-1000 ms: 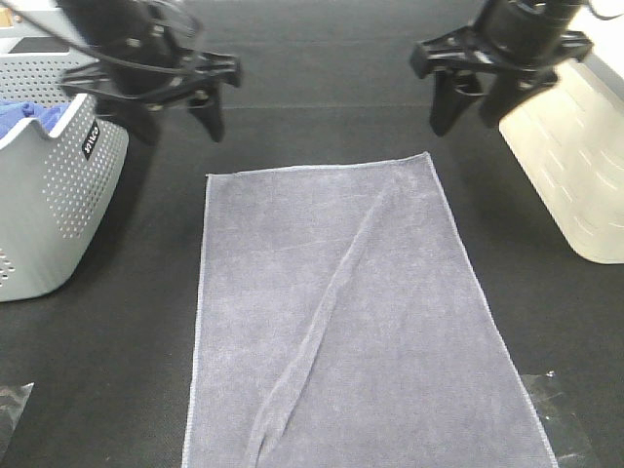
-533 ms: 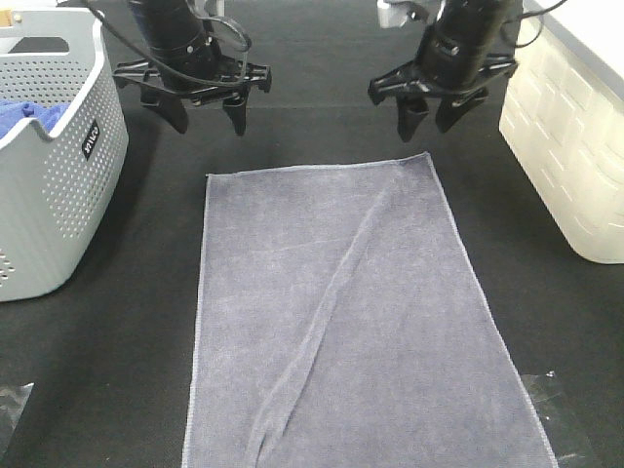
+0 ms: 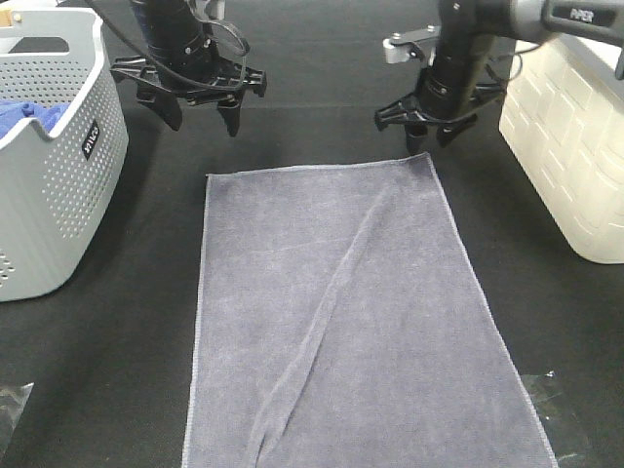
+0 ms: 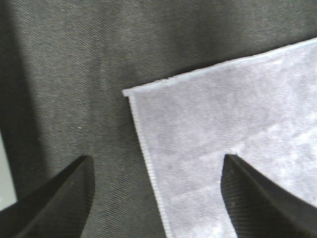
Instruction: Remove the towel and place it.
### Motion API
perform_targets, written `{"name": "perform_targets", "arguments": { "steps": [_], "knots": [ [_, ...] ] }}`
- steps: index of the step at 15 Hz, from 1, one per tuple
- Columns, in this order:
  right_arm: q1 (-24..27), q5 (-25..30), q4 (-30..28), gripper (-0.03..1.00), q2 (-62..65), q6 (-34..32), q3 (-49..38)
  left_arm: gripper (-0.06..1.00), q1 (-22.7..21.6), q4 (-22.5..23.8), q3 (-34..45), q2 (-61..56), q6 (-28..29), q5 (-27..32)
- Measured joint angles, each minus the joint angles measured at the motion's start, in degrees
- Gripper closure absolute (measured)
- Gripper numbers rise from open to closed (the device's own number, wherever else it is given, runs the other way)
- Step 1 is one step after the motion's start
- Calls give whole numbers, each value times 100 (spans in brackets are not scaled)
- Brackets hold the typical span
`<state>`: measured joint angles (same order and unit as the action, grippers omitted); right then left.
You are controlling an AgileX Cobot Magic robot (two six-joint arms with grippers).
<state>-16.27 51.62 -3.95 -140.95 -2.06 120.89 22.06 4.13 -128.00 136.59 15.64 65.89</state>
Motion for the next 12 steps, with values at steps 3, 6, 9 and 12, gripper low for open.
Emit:
{"name": "perform_targets", "arguments": {
  "steps": [3,6,9,12],
  "knots": [
    [57,-252,160,51,-212,97,11,26,0,29,0,0,0,0],
    [57,-304,218,61,-481,97,34,26,0,34,0,0,0,0],
    [52,-350,246,92,-487,97,46,26,0,34,0,0,0,0],
    [52,-115,235,97,-487,97,212,26,0,63,0,0,0,0]
  ]
}}
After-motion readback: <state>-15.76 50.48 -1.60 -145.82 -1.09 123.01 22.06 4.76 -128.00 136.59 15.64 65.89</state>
